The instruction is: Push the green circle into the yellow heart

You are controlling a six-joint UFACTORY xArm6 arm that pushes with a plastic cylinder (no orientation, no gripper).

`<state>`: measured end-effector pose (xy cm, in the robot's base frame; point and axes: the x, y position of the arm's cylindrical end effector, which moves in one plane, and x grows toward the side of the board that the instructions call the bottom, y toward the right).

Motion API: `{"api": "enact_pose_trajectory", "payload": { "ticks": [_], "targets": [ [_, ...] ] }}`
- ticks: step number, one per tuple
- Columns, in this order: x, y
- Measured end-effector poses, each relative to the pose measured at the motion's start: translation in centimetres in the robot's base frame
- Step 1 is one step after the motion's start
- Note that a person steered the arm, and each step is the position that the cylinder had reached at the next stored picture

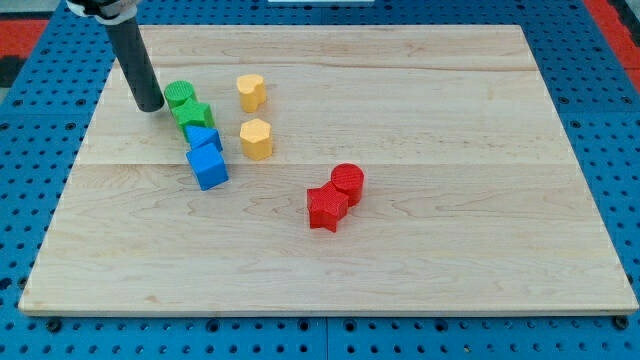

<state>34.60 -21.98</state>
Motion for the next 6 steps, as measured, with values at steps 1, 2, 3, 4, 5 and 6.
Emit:
{"api": "enact_pose_trajectory", "payload": {
  "ticks": [1,2,3,4,5,6],
  "targets": [
    [-0.9,3.7],
    [-0.9,5.5],
    [-0.9,6.7],
    [-2.5,4.7],
    [-3.8,4.4],
    [-3.8,9.1]
  ]
}}
